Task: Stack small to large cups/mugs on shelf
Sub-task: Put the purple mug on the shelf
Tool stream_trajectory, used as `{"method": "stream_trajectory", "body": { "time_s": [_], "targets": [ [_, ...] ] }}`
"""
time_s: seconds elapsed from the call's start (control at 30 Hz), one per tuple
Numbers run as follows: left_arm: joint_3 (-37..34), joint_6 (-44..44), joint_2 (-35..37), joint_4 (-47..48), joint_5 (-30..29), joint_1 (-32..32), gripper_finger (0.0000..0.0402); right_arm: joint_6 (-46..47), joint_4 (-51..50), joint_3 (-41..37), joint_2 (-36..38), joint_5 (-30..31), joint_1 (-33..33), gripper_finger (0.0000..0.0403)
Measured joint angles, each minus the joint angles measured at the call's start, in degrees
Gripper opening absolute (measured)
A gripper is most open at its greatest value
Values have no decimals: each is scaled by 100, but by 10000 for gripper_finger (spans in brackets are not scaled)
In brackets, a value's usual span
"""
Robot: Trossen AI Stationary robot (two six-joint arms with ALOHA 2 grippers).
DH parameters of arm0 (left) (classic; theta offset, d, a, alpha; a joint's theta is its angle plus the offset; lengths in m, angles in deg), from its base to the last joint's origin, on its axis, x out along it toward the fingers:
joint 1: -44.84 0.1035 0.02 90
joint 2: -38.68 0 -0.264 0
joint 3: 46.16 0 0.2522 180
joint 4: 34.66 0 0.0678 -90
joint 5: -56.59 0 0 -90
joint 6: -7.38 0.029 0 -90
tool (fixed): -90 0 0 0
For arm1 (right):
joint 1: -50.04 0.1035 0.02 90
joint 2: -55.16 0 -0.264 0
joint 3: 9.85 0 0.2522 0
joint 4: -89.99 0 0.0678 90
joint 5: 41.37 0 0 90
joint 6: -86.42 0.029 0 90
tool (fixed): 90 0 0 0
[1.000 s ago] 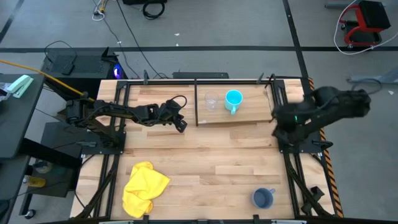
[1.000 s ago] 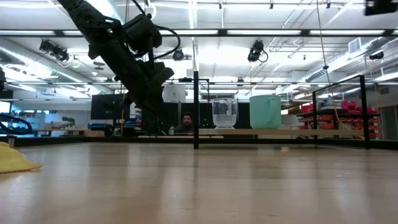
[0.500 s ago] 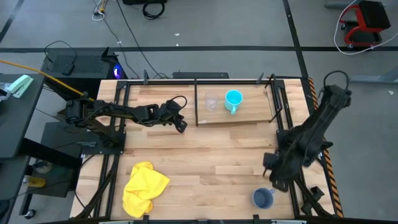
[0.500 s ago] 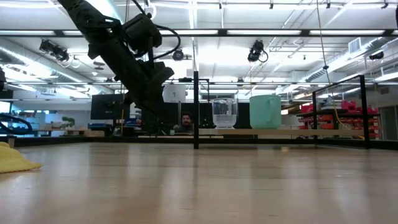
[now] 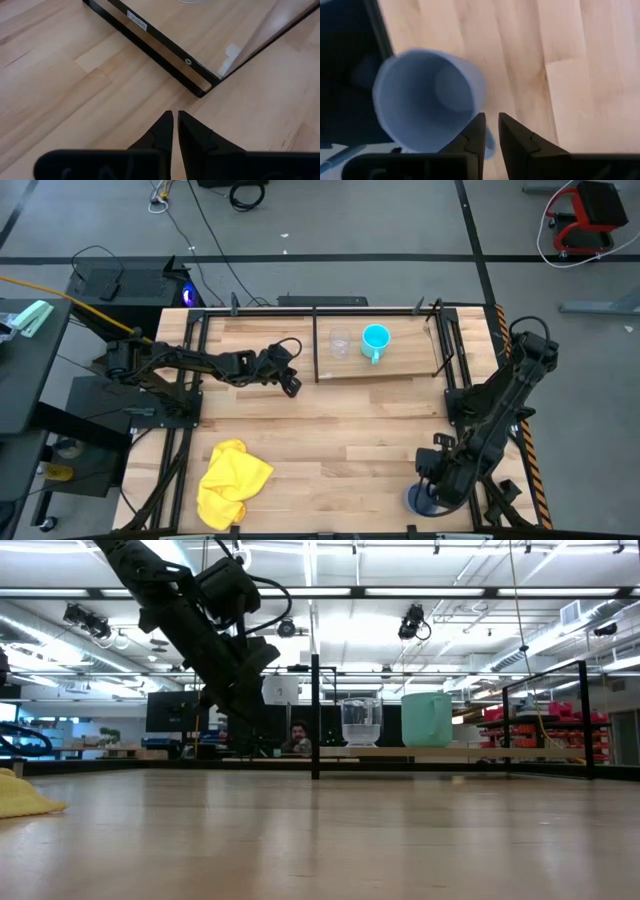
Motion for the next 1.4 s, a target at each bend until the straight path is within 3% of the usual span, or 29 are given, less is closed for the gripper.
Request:
{"method": "stream_trajectory", "body": {
  "time_s": [0.3,1.17,1.4],
  "targets": [
    [-2,-2,0,-2,2,-83,26,-144,103,271,-36,292,11,58],
    [0,-7,0,-2,-1,-79,33,-746,255,262,-1028,96,4,70],
    [-1,-7,-2,-2,-2,-79,34,-651,223,255,-988,112,-53,27]
  ]
}}
